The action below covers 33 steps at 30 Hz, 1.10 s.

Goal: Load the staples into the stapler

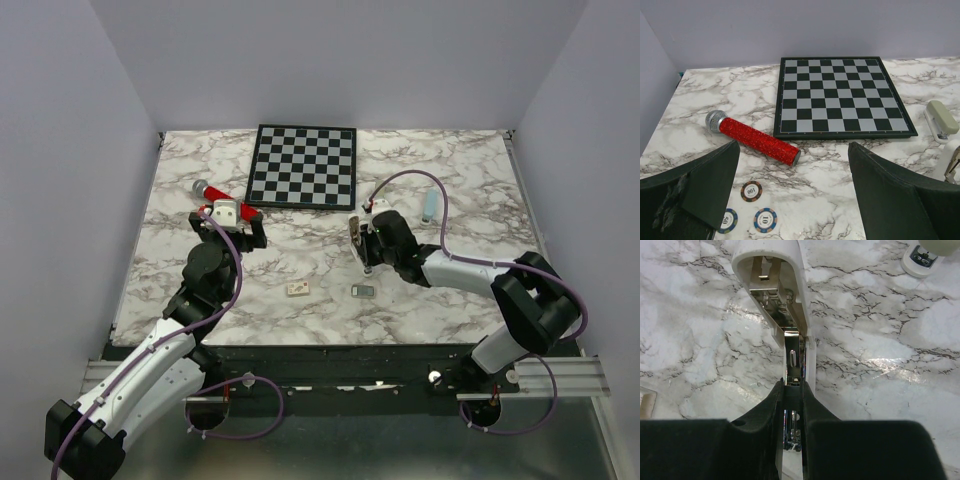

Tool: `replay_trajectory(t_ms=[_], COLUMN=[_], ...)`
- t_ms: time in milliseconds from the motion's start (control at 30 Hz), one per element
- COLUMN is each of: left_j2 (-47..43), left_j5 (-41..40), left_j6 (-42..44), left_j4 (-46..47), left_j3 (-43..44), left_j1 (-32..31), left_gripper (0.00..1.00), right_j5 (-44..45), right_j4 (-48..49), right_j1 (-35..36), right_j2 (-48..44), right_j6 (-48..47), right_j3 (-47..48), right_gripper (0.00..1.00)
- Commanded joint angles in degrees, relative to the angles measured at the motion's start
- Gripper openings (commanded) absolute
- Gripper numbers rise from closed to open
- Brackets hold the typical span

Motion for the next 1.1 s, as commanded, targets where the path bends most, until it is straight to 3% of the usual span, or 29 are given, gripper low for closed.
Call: replay_trajectory(t_ms=[0, 1067], left_j2=[-0.6, -0.7], left_j5=[0.3, 0.4], left_j6=[-0.2, -0.2], left_j4=[1.1, 0.9], left_j3=[-0.8, -0.7], left_j1=[0.0, 0.0], left_gripper=[0.97, 0.97], right_j5=[0.0, -0.7], right_j4=[1.4, 1.7], right_j1=[-0.2, -0.2], right_j2=[0.1, 0.4], right_j6=[-0.6, 0.6], right_j3=[0.9, -1.1], right_gripper=[0.07, 0.07])
